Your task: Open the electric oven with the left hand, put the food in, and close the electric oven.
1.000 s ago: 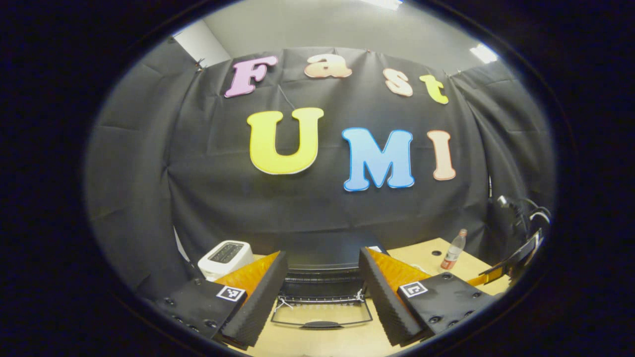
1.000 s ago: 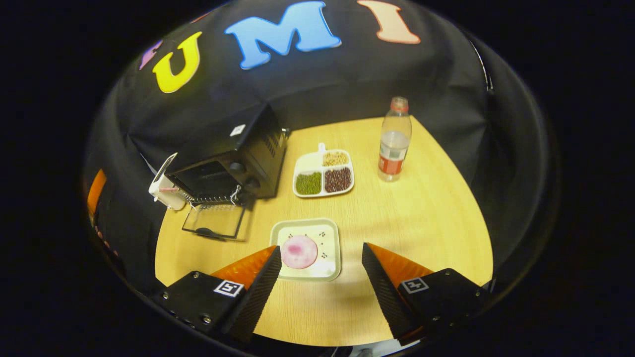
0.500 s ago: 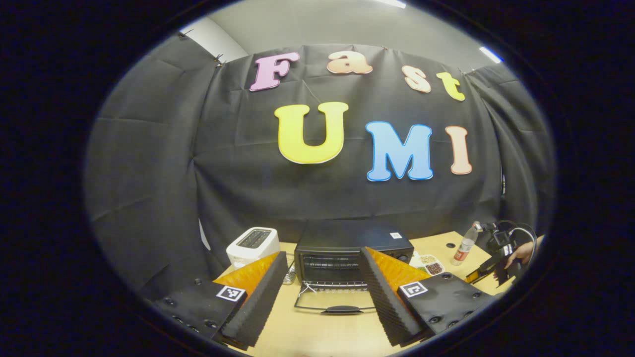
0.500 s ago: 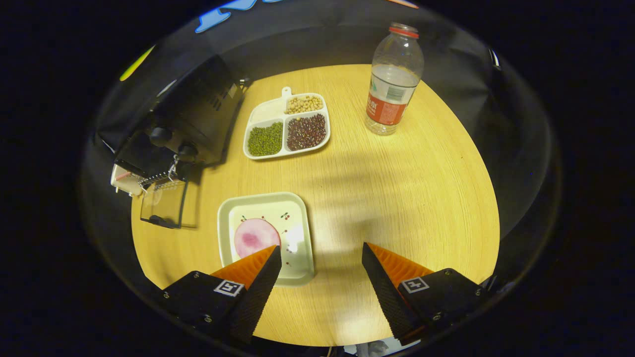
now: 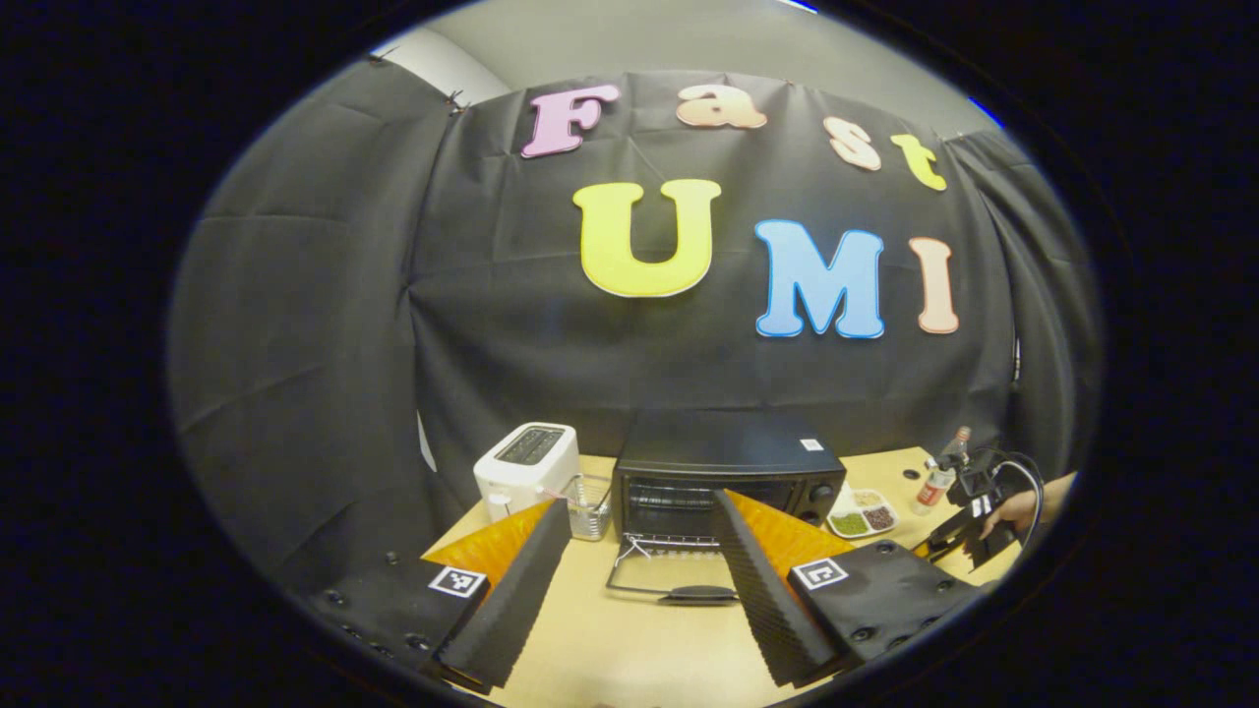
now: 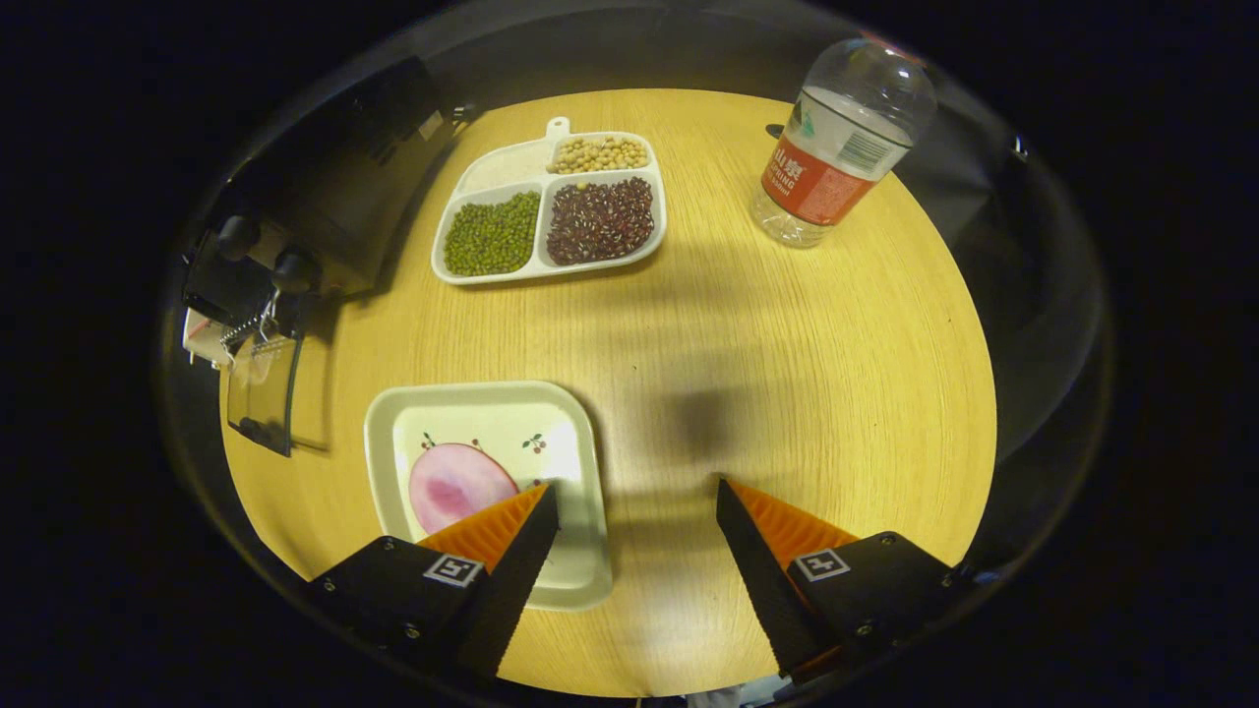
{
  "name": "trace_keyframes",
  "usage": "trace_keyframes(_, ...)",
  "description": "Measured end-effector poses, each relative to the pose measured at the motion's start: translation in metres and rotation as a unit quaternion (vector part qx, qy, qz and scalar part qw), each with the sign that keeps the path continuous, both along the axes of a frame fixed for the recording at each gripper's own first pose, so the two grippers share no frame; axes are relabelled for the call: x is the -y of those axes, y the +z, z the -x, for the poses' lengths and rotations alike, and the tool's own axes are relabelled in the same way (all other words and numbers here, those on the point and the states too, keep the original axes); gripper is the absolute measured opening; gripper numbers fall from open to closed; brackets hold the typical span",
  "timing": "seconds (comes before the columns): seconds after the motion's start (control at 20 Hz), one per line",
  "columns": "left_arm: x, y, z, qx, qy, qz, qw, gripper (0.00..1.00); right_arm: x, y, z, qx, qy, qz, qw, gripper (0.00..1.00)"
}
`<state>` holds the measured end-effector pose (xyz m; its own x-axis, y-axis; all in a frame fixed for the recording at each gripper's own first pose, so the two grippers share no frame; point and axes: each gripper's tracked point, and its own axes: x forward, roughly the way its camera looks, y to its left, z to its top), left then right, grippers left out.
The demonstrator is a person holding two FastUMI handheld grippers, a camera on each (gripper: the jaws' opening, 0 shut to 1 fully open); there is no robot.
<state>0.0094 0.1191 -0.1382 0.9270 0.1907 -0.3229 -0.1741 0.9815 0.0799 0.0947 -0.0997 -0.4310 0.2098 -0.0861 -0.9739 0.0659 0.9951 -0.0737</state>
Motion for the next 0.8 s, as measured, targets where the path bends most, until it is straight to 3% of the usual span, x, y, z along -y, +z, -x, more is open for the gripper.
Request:
trace_keyframes(0.1,0.004,0.001,-0.003,0.000,-0.001,0.000,1.000,0.91,-0.007,0.000,0.000,0.002,-0.003,-0.020,1.000,0.95)
trace_keyframes(0.15,0.006,0.001,-0.005,0.000,-0.003,0.001,1.000,1.00,-0.008,-0.002,-0.002,0.005,0.003,-0.022,1.000,0.88)
trace_keyframes(0.25,0.016,0.003,-0.009,0.003,-0.006,0.004,1.000,0.94,-0.014,-0.002,-0.004,0.011,0.027,-0.037,0.999,0.78)
trace_keyframes(0.3,0.020,0.004,-0.010,0.004,-0.008,0.004,1.000,0.91,-0.016,-0.009,-0.001,0.006,0.023,-0.038,0.999,0.48)
trace_keyframes(0.35,0.025,0.006,-0.010,0.005,-0.009,0.004,1.000,0.98,-0.016,-0.003,0.003,-0.002,0.032,-0.041,0.999,0.18)
trace_keyframes(0.4,0.030,0.009,-0.011,0.008,-0.011,0.003,1.000,0.99,-0.011,-0.002,-0.001,0.010,0.028,-0.044,0.999,0.18)
trace_keyframes(0.5,0.037,0.019,-0.009,0.015,-0.011,-0.003,1.000,1.00,-0.014,0.002,0.002,0.013,0.018,-0.084,0.996,0.01)
trace_keyframes(0.6,0.042,0.024,-0.004,0.017,-0.006,-0.006,1.000,1.00,-0.016,-0.001,0.005,0.016,-0.008,-0.138,0.990,0.01)
trace_keyframes(0.7,0.046,0.027,0.003,0.017,0.005,-0.001,1.000,1.00,-0.021,-0.001,0.010,0.010,-0.056,-0.215,0.975,0.00)
trace_keyframes(0.8,0.048,0.030,0.012,0.018,0.018,0.001,1.000,1.00,-0.028,-0.004,0.014,0.009,-0.107,-0.298,0.948,0.00)
